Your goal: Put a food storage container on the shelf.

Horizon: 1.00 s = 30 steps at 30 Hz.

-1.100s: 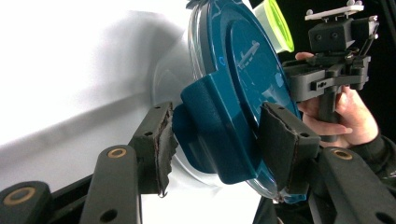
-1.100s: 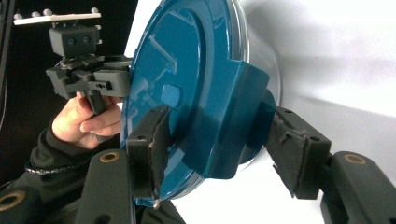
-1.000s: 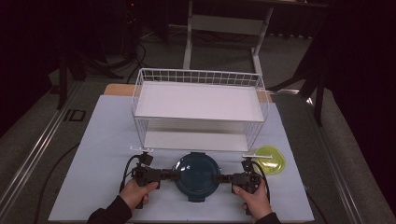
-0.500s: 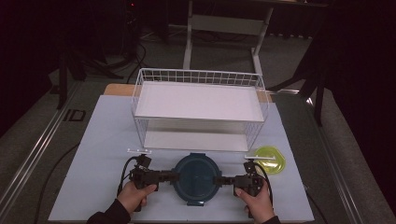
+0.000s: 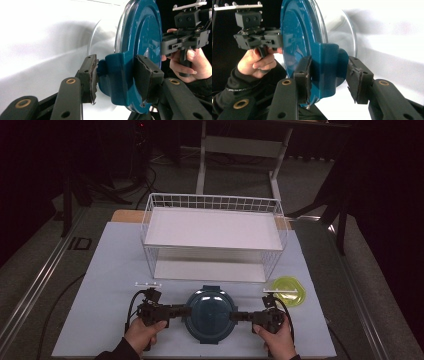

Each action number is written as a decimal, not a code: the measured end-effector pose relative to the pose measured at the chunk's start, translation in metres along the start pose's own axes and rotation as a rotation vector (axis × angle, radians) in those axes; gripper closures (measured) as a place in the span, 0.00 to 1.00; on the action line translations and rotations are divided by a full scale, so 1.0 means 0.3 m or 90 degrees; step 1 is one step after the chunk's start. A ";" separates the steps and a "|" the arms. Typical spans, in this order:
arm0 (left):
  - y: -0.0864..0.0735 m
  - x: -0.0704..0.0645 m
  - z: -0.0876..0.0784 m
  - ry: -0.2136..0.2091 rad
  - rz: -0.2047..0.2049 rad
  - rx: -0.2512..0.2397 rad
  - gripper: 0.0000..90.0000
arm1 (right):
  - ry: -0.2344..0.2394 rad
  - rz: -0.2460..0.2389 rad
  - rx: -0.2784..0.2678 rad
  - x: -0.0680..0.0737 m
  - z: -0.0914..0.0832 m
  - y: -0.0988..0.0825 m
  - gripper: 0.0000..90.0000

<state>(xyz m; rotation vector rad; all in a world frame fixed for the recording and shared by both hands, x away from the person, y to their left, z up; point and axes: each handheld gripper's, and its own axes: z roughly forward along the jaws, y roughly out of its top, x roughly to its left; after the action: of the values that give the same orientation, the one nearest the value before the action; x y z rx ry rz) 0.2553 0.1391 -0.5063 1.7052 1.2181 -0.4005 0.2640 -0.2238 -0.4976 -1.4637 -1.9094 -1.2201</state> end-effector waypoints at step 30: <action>0.284 -0.245 -0.183 -0.005 0.105 -0.114 0.63 | 0.018 -0.109 -0.089 0.258 -0.178 0.210 0.63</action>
<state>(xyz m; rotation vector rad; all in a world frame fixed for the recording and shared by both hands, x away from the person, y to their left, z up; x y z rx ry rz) 0.2819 0.1427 -0.3840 1.6333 1.0655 -0.1922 0.2870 -0.2239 -0.3869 -1.3641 -1.9994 -1.4711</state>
